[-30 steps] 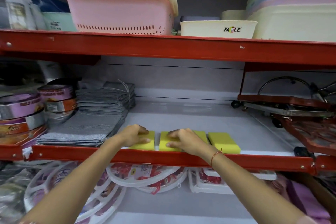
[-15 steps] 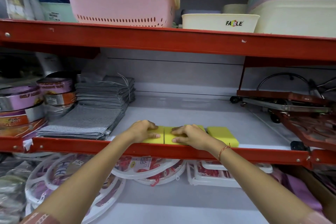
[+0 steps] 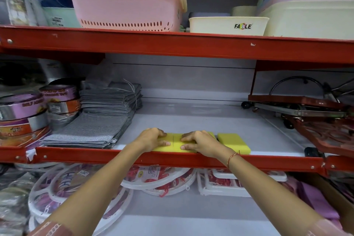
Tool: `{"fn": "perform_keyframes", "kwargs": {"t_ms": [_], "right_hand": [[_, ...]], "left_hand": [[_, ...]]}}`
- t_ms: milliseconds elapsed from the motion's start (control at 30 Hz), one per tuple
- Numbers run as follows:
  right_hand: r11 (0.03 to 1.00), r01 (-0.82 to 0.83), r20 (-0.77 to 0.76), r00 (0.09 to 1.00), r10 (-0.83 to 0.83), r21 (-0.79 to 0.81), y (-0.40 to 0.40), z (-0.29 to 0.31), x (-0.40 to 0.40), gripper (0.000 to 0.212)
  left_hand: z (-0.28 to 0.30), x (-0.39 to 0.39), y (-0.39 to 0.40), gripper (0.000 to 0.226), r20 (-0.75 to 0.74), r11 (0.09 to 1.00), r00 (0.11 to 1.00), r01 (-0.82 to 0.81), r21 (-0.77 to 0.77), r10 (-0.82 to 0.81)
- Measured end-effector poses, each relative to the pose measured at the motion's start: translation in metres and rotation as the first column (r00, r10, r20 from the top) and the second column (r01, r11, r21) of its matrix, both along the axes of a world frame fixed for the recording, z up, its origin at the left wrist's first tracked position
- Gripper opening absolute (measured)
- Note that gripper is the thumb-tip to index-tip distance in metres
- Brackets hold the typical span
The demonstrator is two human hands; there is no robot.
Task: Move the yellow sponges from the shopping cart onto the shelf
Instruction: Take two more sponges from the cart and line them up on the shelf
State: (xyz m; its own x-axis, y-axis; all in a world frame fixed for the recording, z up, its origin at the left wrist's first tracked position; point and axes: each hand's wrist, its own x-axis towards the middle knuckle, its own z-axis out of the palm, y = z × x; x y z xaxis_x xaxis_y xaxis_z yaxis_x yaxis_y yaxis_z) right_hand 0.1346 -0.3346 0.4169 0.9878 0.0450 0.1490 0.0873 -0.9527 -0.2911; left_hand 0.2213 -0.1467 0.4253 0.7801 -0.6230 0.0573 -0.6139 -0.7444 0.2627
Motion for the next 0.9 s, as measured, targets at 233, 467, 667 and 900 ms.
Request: {"fn": "perform_keyframes", "kwargs": {"t_ms": [233,467,667,900], "right_hand": [[1.000,-0.006,0.002,1.000,0.006,-0.002,-0.005,0.003,-0.004,0.047],[1.000,0.005,0.001,1.000,-0.005,-0.005,-0.006,-0.003,-0.009,0.048],[0.995,0.047,0.039,0.998,-0.051,0.093,-0.020,0.015,-0.017,0.040],[0.992,0.107,-0.032,0.994,-0.109,-0.062,-0.051,0.008,-0.028,0.027]], "left_hand": [[0.001,-0.002,-0.005,0.062,0.005,1.000,1.000,0.006,0.018,-0.006],[-0.001,-0.007,-0.004,0.059,-0.004,0.999,0.999,0.032,0.041,-0.032],[0.004,-0.010,-0.006,0.064,0.004,0.998,1.000,0.026,-0.064,-0.026],[0.002,-0.020,-0.022,0.063,-0.017,0.995,0.995,0.101,-0.014,-0.101]]}}
